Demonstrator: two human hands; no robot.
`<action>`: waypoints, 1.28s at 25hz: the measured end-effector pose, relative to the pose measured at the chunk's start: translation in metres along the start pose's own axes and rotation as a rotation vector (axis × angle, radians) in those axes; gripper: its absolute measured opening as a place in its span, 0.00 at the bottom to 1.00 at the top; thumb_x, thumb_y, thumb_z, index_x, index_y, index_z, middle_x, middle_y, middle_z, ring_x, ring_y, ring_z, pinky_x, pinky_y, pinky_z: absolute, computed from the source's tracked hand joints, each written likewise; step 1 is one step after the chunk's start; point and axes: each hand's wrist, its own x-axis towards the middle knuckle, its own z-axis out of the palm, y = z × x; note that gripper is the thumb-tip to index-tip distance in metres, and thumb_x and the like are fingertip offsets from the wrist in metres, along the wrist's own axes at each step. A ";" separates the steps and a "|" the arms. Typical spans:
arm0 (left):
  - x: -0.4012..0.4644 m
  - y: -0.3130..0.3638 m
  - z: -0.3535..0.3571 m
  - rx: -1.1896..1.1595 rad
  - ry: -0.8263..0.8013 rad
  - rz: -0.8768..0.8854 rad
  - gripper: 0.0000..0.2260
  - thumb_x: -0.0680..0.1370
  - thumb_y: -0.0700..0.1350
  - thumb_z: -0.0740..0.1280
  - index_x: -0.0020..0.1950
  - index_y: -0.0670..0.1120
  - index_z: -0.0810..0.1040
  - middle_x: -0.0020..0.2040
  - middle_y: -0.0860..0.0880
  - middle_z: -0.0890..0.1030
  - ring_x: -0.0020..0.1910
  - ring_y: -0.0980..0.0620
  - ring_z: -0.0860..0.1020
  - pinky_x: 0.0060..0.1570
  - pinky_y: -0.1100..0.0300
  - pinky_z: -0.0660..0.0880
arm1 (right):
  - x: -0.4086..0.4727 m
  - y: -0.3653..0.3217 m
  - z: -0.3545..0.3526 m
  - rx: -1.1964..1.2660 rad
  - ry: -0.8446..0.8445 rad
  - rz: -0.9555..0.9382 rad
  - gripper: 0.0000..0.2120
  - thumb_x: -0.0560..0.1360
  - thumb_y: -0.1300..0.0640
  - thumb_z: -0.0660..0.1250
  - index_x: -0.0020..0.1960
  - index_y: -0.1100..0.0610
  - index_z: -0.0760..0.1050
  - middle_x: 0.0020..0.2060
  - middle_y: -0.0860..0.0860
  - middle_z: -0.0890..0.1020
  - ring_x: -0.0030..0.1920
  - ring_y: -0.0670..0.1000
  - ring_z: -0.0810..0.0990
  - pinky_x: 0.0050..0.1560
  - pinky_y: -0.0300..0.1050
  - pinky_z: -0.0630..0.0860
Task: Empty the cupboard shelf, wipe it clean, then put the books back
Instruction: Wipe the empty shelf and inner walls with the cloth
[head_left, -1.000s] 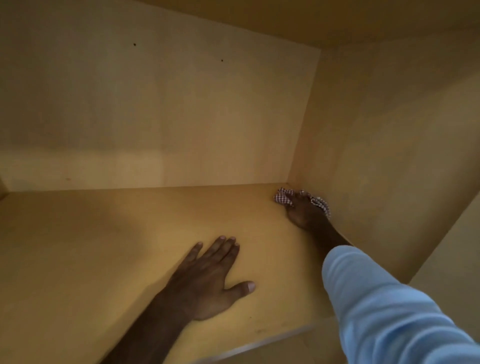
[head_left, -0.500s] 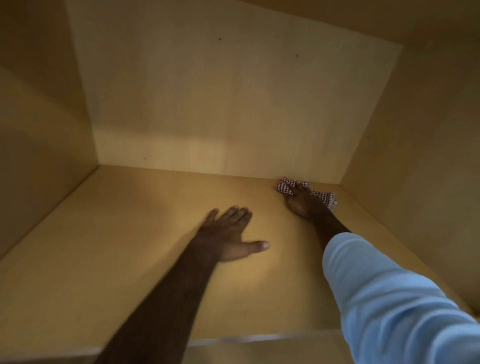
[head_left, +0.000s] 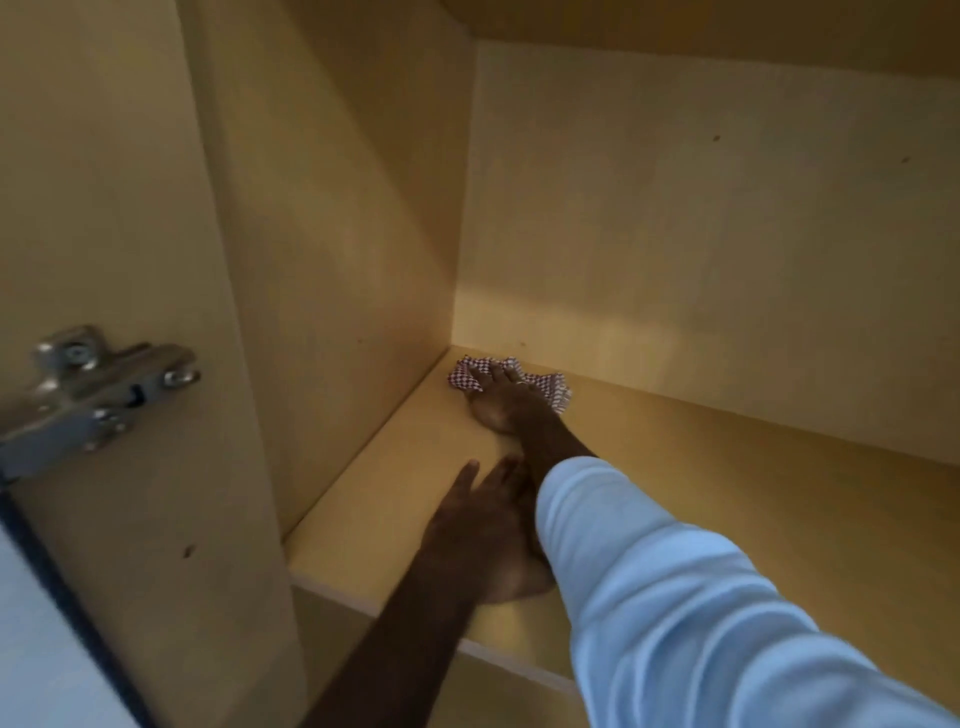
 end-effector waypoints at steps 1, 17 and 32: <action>0.002 -0.008 0.010 0.001 -0.041 -0.027 0.46 0.65 0.72 0.47 0.82 0.57 0.48 0.78 0.61 0.41 0.81 0.53 0.43 0.79 0.47 0.43 | 0.005 -0.023 0.004 0.002 0.003 -0.035 0.28 0.83 0.40 0.47 0.82 0.42 0.47 0.83 0.49 0.47 0.82 0.55 0.46 0.79 0.61 0.46; 0.006 0.112 -0.020 -0.056 -0.172 0.150 0.46 0.72 0.77 0.44 0.83 0.51 0.41 0.83 0.53 0.41 0.80 0.57 0.39 0.79 0.46 0.41 | -0.191 0.122 -0.040 2.264 0.419 -0.039 0.27 0.84 0.44 0.56 0.69 0.65 0.72 0.67 0.64 0.77 0.67 0.64 0.76 0.66 0.63 0.73; 0.041 0.239 0.020 -0.025 -0.185 0.416 0.43 0.75 0.75 0.45 0.82 0.51 0.40 0.82 0.57 0.39 0.80 0.60 0.38 0.79 0.49 0.40 | -0.378 0.433 -0.028 -0.131 0.344 0.679 0.28 0.83 0.43 0.49 0.82 0.43 0.53 0.81 0.48 0.57 0.82 0.51 0.50 0.80 0.54 0.43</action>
